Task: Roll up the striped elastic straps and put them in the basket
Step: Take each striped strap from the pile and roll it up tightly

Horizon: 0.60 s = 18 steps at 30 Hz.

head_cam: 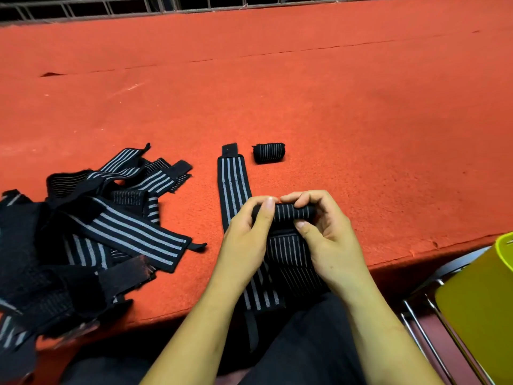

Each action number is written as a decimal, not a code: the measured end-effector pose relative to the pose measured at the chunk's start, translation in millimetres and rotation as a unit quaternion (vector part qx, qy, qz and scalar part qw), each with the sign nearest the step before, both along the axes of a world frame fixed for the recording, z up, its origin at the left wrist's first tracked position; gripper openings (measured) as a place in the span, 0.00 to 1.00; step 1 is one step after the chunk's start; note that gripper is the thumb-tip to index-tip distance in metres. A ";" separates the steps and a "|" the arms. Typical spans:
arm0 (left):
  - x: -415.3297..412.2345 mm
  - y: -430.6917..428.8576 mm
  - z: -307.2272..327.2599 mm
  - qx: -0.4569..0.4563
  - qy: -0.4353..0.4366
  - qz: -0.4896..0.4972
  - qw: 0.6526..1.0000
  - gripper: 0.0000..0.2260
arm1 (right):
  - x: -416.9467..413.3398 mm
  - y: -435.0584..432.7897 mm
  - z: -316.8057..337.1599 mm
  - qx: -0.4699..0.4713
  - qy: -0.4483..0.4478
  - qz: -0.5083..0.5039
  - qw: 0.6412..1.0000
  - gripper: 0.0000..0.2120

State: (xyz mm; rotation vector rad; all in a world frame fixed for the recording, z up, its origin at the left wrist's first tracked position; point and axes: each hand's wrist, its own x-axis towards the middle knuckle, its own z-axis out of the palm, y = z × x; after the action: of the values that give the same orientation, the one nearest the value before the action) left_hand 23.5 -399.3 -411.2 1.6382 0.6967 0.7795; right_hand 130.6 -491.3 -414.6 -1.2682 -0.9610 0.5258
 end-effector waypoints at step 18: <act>1.8 -0.2 -12.3 -0.011 -0.027 -0.050 0.998 0.14 | 12.0 -2.0 -0.7 0.011 0.005 -0.018 1.000 0.18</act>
State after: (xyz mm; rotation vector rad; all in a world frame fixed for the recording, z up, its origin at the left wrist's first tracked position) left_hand 25.2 -399.5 -423.5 1.6136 0.5795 0.7383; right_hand 142.6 -493.3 -415.3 -1.2608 -0.9316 0.4909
